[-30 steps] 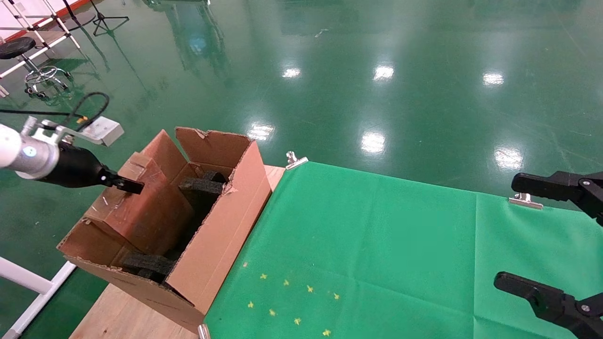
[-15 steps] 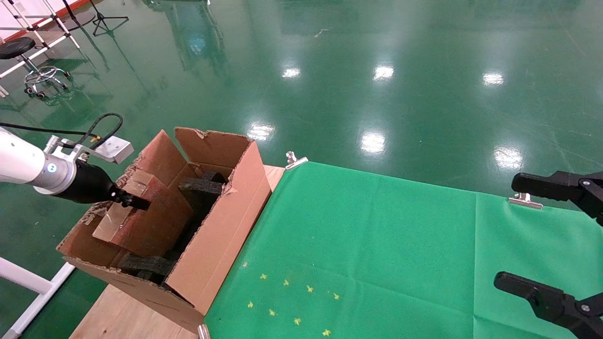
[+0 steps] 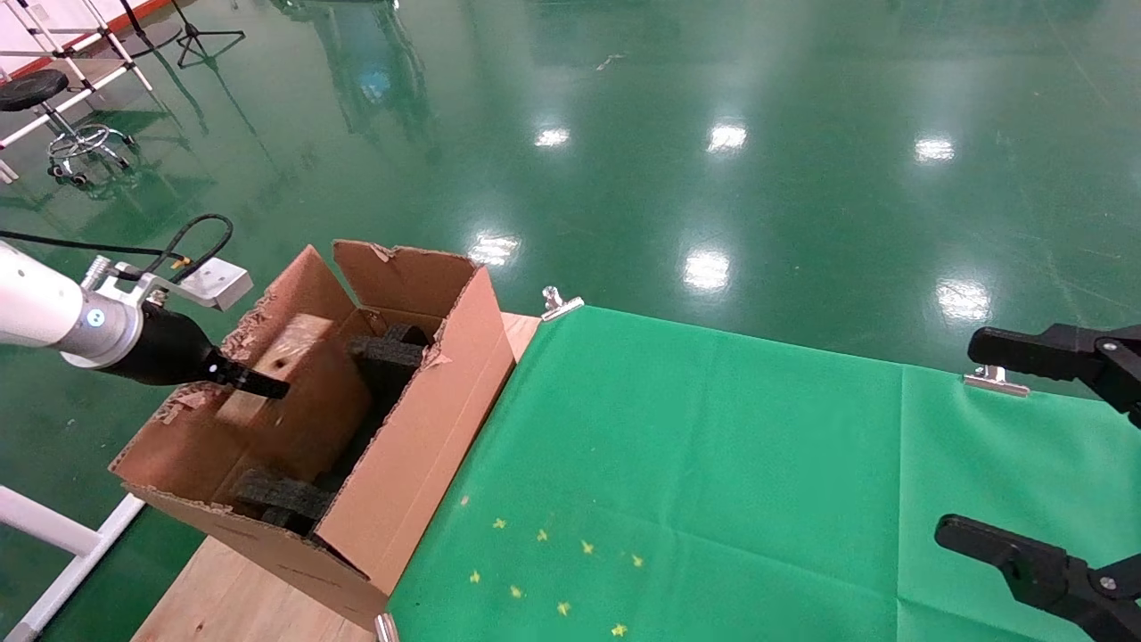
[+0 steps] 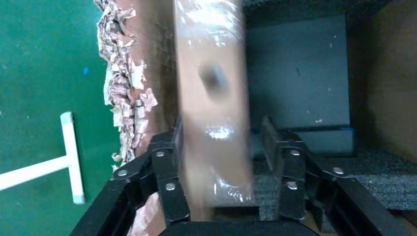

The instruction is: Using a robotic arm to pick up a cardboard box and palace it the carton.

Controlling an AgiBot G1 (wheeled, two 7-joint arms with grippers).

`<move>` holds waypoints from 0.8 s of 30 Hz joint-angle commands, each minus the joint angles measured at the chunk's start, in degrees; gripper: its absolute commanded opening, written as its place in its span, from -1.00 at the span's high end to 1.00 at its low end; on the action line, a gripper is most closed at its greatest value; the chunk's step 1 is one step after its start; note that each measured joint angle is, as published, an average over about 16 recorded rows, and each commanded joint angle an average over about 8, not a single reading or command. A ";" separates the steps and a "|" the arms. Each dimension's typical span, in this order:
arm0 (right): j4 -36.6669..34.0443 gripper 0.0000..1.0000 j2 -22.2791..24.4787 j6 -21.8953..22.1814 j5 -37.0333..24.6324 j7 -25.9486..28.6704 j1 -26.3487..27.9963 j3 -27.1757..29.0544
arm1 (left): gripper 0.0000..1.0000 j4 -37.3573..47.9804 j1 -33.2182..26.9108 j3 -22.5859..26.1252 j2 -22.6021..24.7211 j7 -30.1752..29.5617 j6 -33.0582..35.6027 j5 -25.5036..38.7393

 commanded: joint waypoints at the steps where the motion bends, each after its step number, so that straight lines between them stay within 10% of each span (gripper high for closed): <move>1: 0.00 -1.00 0.00 0.00 0.00 0.00 0.00 0.00 | -1.00 -0.16 -0.01 -0.02 -0.06 -0.01 0.04 -0.03; 24: -0.02 -1.00 0.00 0.02 0.01 0.00 0.00 0.00 | -1.00 -12.51 -7.16 -5.78 -7.28 7.26 16.17 -10.06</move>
